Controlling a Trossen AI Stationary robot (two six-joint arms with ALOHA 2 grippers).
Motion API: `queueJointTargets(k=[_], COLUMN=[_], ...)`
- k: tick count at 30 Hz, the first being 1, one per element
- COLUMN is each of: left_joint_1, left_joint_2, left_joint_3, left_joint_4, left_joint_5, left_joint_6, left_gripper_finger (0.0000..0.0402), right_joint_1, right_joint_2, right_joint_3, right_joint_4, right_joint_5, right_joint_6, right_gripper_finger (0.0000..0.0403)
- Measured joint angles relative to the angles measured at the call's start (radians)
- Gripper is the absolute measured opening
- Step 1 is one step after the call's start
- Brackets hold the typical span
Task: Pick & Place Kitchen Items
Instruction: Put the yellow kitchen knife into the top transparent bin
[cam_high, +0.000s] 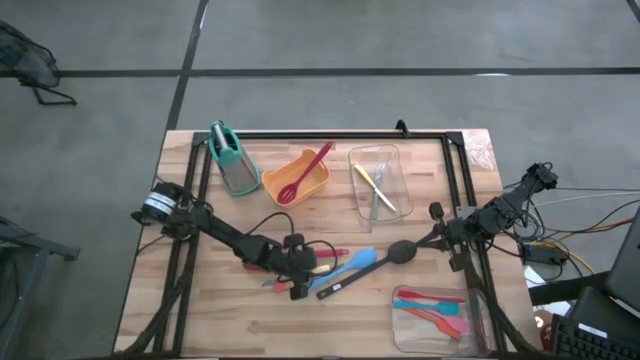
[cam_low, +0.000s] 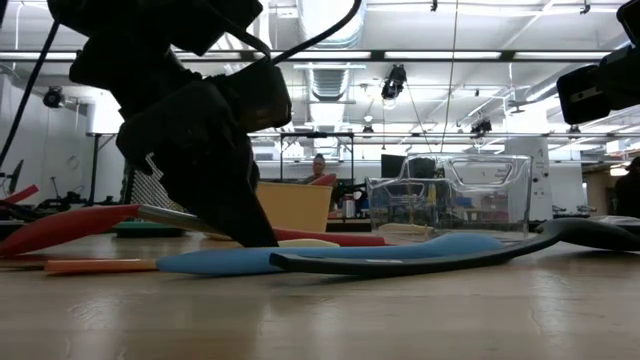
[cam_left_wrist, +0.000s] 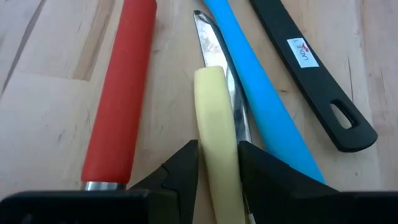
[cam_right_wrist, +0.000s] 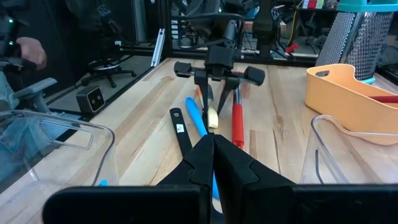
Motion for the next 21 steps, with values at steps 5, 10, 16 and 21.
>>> queueJointTargets(k=[5,10,16,21], left_joint_1=[0.000,0.000,0.000,-0.001], left_joint_2=[0.000,0.002,0.002,-0.002], left_joint_3=[0.000,-0.002,-0.002,0.001], left_joint_4=[0.002,0.004,0.005,0.004], left_joint_5=[-0.002,-0.001,0.002,0.005], left_joint_6=[0.015,0.058,0.109,0.151], left_gripper_finger=[0.0120,0.0107,0.0064,0.0064], right_joint_1=[0.000,0.000,0.000,0.000], right_joint_2=[0.000,0.000,0.000,0.000], right_joint_3=[0.000,0.000,0.000,0.000], right_joint_4=[0.000,0.000,0.000,0.000], right_joint_5=[0.000,0.000,0.000,0.000], right_joint_6=[0.000,0.000,0.000,0.000], right_gripper_finger=[0.0008,0.0008,0.0008,0.0008])
